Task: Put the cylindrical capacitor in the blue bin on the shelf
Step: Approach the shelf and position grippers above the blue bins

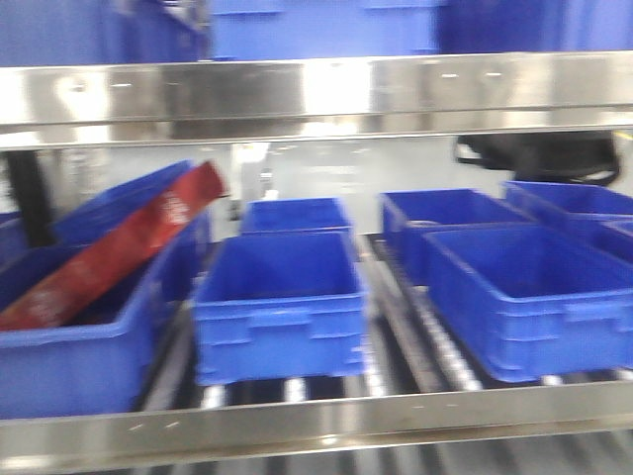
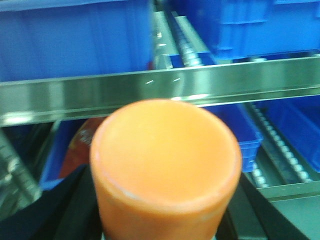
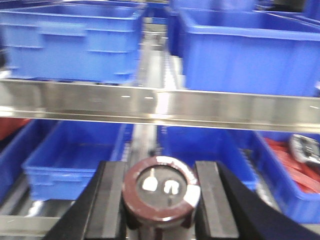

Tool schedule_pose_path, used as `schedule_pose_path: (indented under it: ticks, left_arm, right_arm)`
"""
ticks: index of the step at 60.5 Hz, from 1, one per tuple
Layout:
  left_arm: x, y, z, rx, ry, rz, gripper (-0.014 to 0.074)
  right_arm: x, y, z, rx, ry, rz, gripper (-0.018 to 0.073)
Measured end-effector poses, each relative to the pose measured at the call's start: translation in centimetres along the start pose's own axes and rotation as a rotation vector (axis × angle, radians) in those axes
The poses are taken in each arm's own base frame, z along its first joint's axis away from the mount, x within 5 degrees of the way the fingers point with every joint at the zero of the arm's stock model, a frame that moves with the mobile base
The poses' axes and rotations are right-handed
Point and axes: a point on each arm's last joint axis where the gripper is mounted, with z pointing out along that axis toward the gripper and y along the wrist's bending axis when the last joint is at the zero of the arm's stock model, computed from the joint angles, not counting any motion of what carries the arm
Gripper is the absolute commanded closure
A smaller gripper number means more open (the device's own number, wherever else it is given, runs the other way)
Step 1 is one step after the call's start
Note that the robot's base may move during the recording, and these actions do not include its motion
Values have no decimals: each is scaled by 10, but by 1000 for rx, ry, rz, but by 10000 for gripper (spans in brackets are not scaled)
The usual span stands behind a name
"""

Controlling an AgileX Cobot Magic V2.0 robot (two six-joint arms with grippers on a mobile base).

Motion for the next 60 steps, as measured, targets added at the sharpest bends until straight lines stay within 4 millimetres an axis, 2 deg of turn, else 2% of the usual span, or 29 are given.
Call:
schedule_pose_path:
  ticks: [60]
  left_arm:
    - [0,0,0,0,0,0,707]
  right_arm:
    - [0,0,0,0,0,0,711]
